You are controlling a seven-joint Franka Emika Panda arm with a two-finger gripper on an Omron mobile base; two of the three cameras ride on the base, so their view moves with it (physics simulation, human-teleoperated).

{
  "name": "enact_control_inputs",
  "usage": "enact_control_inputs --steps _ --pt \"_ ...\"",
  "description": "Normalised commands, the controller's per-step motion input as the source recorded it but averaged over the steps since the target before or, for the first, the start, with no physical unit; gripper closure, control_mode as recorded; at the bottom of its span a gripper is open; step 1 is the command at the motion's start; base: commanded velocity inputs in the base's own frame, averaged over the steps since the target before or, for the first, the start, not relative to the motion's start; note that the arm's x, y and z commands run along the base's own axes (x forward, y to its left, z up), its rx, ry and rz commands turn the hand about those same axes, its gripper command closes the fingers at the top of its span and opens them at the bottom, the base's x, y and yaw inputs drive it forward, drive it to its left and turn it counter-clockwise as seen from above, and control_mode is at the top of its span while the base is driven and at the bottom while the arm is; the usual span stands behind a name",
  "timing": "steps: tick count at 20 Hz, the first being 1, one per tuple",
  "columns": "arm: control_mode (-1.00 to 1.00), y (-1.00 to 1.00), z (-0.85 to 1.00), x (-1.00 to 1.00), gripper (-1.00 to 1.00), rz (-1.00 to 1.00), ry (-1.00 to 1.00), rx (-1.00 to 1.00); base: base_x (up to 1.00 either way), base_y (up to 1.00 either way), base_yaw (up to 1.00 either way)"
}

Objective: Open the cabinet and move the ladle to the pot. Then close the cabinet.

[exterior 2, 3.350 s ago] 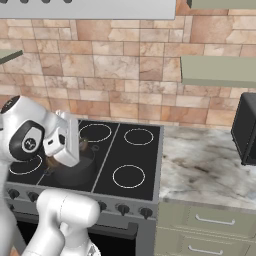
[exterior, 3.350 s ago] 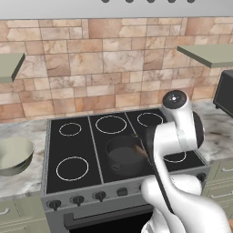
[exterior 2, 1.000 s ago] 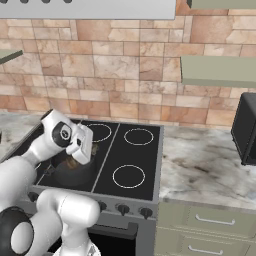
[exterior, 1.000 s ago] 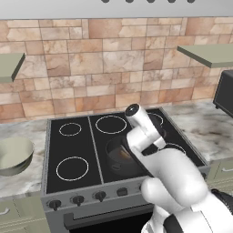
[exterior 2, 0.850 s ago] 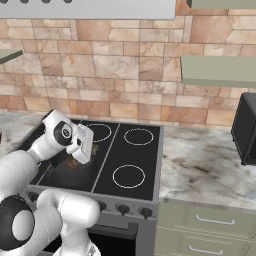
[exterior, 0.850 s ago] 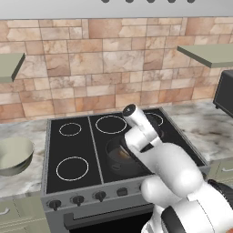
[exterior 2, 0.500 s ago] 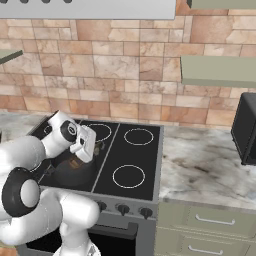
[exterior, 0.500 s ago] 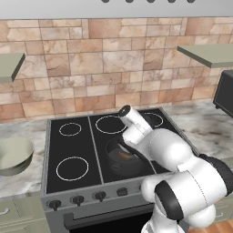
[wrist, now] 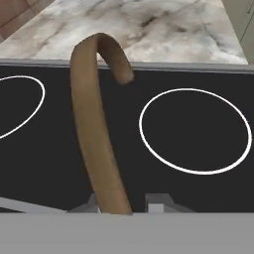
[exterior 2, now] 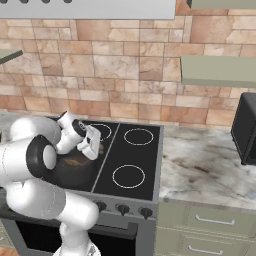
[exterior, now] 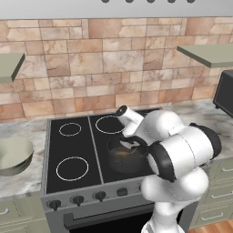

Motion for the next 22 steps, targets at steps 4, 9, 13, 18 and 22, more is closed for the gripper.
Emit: enact_control_inputs --steps 4,9,13,18,22 --pt "-1.0 0.0 -0.32 0.27 -1.0 0.0 0.0 0.0 0.0 0.0 0.0" --pt "-1.0 0.0 -0.11 0.11 -1.0 0.0 0.0 0.0 0.0 0.0 0.0" --pt "-1.0 0.0 0.02 -0.14 -1.0 0.0 -0.01 0.0 0.0 0.0 0.0" --pt "-1.0 0.01 0.26 -0.52 -1.0 0.0 -0.13 0.0 0.0 0.0 0.0" --pt "-1.0 0.0 0.42 -0.39 -1.0 0.0 -0.15 0.0 0.0 0.0 0.0"
